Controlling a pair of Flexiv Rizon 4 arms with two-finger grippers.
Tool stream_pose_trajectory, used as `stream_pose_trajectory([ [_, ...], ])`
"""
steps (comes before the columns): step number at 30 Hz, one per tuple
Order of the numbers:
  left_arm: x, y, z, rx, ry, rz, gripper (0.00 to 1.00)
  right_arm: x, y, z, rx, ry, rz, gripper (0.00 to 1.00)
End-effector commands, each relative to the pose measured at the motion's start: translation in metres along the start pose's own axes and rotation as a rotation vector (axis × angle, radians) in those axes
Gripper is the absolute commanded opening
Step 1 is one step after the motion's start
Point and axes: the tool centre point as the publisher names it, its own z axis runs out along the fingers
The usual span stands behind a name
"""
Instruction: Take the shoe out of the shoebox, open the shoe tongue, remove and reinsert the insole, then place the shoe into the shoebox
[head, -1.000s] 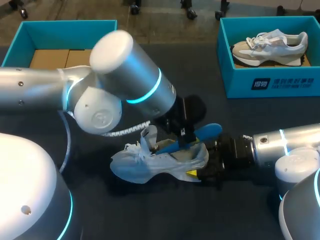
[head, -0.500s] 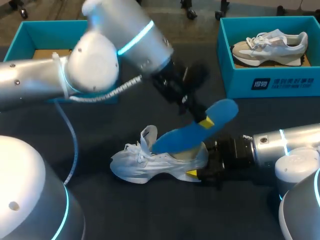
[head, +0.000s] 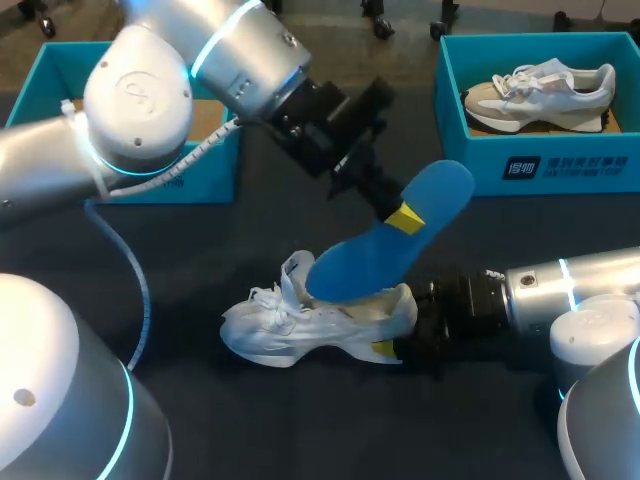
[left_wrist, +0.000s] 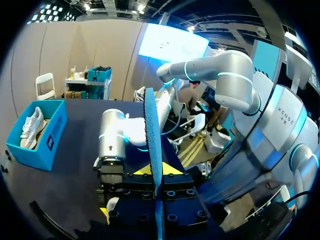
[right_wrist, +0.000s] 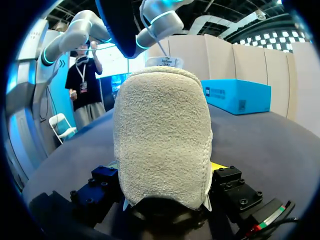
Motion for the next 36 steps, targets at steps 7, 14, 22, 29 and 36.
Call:
stream_pose_trajectory([
  [7,0.003,0.003,-0.001,0.007,-0.007,0.001,0.00,0.000,-0.002,0.002,0.002,-0.001,0.000,0.00],
  [14,0.044,-0.033,-0.052,0.147,-0.090,0.040,0.00,0.000,-0.002,0.002,0.002,-0.001,0.000,0.00],
  [22,0.082,-0.050,-0.090,0.263,-0.127,0.036,0.00,0.000,-0.002,0.002,0.002,-0.001,0.000,0.00],
  [29,0.108,-0.065,-0.117,0.318,-0.200,0.035,0.00,0.000,-0.002,0.002,0.002,-0.001,0.000,0.00],
  [36,0.131,-0.084,-0.137,0.405,-0.139,0.035,0.00,0.000,-0.002,0.002,0.002,-0.001,0.000,0.00],
])
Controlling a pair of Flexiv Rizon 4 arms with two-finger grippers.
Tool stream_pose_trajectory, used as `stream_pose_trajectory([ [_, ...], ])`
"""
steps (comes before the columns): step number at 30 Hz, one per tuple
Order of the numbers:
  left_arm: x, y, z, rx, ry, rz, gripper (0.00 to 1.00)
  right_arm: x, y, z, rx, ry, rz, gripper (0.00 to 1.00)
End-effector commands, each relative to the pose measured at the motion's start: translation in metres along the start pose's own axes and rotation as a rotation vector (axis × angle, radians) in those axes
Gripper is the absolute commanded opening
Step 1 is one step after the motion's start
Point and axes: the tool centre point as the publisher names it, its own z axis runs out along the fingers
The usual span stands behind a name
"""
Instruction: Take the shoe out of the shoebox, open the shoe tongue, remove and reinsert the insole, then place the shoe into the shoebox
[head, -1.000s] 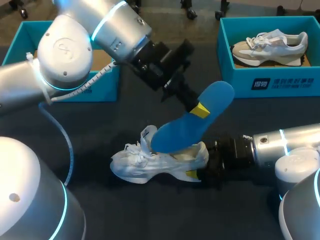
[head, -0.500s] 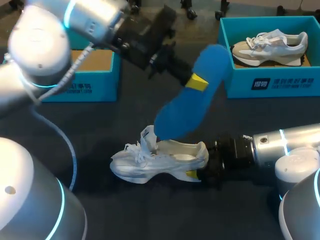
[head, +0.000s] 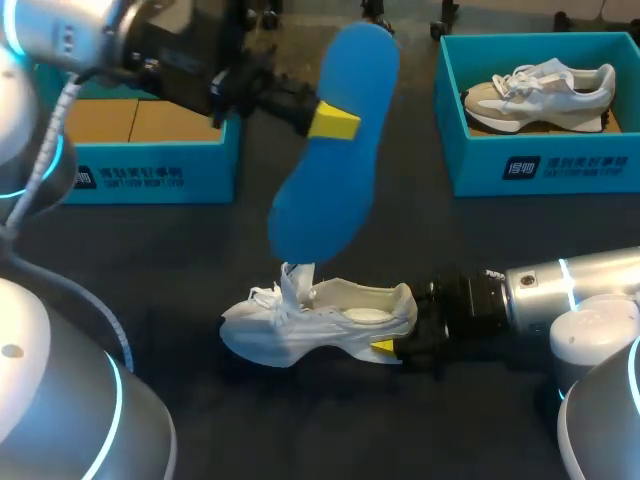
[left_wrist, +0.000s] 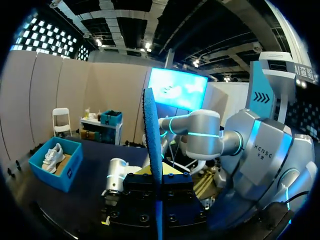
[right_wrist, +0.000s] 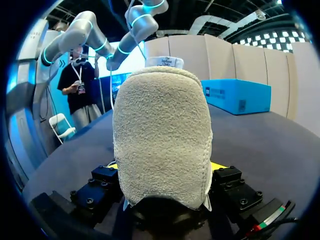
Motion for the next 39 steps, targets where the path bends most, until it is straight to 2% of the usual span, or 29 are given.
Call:
stream_pose_trajectory([
  [1,0.028,-0.006,-0.013,0.039,-0.016,0.008,0.00,0.000,-0.002,0.002,0.002,-0.001,0.000,0.00],
  [4,0.038,-0.016,-0.017,0.066,0.001,0.018,0.00,0.000,-0.002,0.002,0.002,-0.001,0.000,0.00],
  [9,0.049,-0.027,-0.021,0.067,0.002,0.020,0.00,0.000,-0.002,0.002,0.002,-0.001,0.000,0.00],
  [16,0.063,-0.033,-0.027,0.077,-0.018,0.030,0.00,0.002,-0.005,0.001,0.039,0.024,0.007,0.00],
  [17,0.063,-0.033,-0.028,0.076,-0.022,0.031,0.00,0.002,-0.005,0.001,0.045,0.024,0.009,0.20],
  [18,0.064,-0.032,-0.028,0.076,-0.023,0.031,0.00,0.002,-0.006,0.000,0.047,0.025,0.008,0.54],
  [19,0.064,-0.032,-0.029,0.077,-0.023,0.028,0.00,0.003,-0.006,-0.002,0.054,0.023,0.006,1.00],
  [24,0.064,-0.029,-0.032,0.083,-0.022,0.014,0.00,0.005,-0.003,-0.014,0.093,0.004,-0.006,1.00],
  [30,0.067,-0.028,-0.035,0.085,-0.023,0.010,0.00,0.010,0.002,-0.031,0.195,-0.025,-0.013,1.00],
  [39,0.068,-0.030,-0.043,0.096,-0.025,-0.003,0.00,0.013,0.027,-0.049,0.510,-0.036,-0.013,1.00],
])
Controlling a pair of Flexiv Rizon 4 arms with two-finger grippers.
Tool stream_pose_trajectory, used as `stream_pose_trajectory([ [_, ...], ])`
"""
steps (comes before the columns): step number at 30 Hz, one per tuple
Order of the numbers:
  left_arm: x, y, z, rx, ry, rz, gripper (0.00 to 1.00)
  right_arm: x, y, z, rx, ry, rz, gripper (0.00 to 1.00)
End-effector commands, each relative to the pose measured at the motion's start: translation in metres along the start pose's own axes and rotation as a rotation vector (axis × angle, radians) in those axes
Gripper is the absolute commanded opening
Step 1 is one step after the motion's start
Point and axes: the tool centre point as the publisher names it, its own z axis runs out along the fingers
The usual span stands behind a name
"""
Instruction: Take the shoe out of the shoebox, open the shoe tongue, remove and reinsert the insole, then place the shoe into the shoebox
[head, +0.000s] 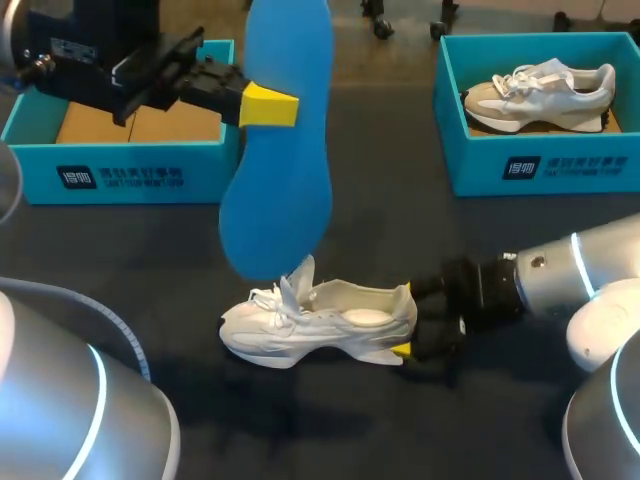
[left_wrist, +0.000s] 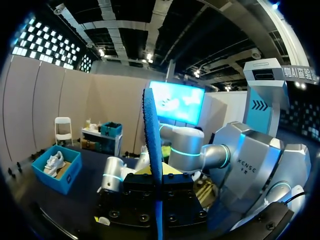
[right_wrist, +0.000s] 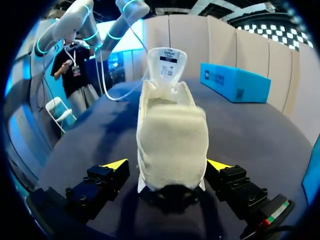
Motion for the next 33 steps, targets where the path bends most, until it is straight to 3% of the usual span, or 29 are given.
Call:
stream_pose_trajectory([
  [1,0.000,-0.001,-0.005,0.004,-0.005,-0.005,0.00,0.002,0.018,-0.017,0.283,0.016,0.007,1.00],
  [9,-0.005,-0.005,-0.010,0.012,-0.022,-0.040,0.00,0.005,0.036,-0.025,0.546,0.020,0.026,1.00],
  [21,-0.005,-0.005,-0.010,0.012,-0.022,-0.040,0.00,0.009,0.052,-0.026,0.829,0.015,0.054,1.00],
  [33,-0.005,-0.005,-0.010,0.012,-0.022,-0.040,0.00,0.011,0.054,-0.019,0.928,0.020,0.107,1.00],
])
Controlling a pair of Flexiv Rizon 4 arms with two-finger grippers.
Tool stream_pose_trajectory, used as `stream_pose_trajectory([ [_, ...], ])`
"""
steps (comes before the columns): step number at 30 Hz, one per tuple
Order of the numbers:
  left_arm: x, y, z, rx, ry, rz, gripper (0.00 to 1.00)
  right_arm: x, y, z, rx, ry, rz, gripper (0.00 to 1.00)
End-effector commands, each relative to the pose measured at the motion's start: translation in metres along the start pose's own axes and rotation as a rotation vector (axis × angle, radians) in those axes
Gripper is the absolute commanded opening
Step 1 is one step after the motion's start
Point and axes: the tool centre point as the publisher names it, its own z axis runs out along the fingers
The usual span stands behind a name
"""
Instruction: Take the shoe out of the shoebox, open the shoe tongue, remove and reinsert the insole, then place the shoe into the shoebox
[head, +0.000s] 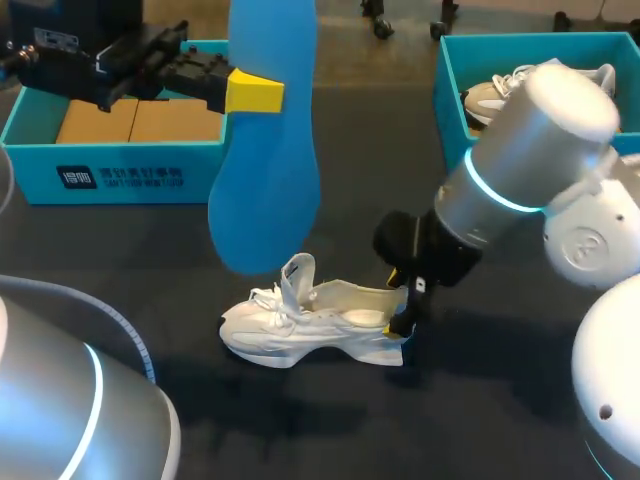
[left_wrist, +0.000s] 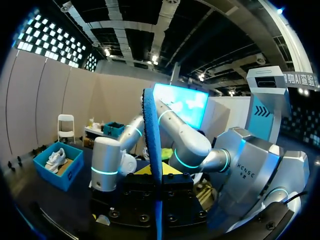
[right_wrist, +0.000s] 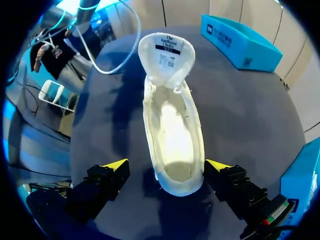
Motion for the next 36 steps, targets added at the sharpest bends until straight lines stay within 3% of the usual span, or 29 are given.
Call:
stream_pose_trajectory([
  [1,-0.001,-0.001,0.000,-0.004,0.002,0.000,0.00,0.000,0.007,0.004,0.338,-0.007,0.010,1.00],
  [11,-0.001,-0.001,0.000,-0.004,0.002,0.000,0.00,-0.007,0.011,0.009,0.276,-0.023,0.022,1.00],
  [20,-0.001,-0.001,0.000,-0.004,0.002,0.000,0.00,-0.020,0.028,-0.004,0.261,-0.062,-0.005,1.00],
  [36,-0.001,-0.001,0.000,-0.004,0.002,0.000,0.00,-0.051,0.045,0.028,0.288,-0.067,-0.051,1.00],
])
